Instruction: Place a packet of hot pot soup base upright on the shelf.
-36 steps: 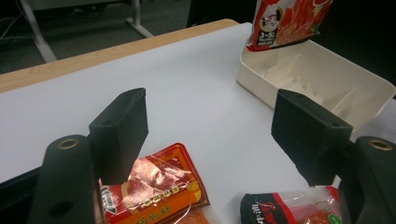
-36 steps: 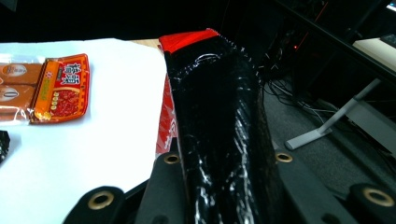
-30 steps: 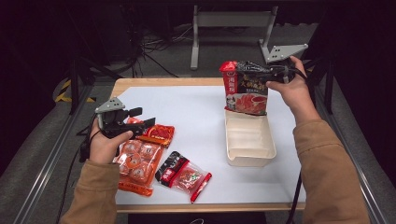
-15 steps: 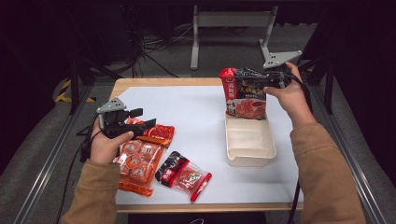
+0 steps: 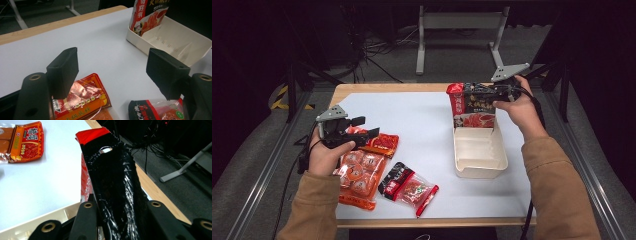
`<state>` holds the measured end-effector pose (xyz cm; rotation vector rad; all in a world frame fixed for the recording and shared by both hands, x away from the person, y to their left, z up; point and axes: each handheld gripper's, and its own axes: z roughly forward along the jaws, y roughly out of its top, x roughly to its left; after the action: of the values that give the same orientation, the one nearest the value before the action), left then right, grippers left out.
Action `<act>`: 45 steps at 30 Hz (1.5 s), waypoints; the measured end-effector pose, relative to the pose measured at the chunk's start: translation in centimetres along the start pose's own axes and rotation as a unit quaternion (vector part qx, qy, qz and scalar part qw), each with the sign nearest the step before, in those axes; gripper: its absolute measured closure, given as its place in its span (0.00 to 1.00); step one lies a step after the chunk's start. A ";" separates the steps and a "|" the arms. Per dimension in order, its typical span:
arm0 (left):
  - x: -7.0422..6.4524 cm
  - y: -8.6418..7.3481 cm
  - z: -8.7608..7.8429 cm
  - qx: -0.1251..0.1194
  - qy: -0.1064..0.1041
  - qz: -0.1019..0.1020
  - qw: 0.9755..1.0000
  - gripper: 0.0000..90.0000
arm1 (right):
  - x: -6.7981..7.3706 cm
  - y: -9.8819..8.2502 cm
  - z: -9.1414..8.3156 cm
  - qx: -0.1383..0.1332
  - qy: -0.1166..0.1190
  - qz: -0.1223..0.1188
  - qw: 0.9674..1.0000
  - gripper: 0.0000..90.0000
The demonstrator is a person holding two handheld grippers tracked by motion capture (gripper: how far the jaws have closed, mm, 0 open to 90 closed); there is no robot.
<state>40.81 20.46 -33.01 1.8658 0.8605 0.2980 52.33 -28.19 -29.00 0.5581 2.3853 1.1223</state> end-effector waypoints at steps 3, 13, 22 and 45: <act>0.0 0.0 0.1 0.000 0.001 0.001 1.000 0.30 | 0.0 -0.4 0.0 -0.004 0.000 0.007 1.000 0.80; -0.1 -0.1 0.2 0.005 0.000 -0.001 1.000 0.30 | 0.2 -2.1 -0.3 -0.017 -0.003 0.044 0.999 0.82; 0.0 -0.2 0.3 0.007 -0.002 -0.007 1.000 0.29 | 0.3 -3.4 -0.4 -0.030 -0.003 0.065 0.997 0.84; 0.8 -0.9 -0.6 0.018 -0.002 0.003 1.000 0.30 | 2.3 -2.5 -4.9 -0.057 -0.073 0.128 0.987 0.51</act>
<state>40.63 21.61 -33.62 1.9016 0.8618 0.2843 47.34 -31.42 -28.70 0.8942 2.1515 1.2688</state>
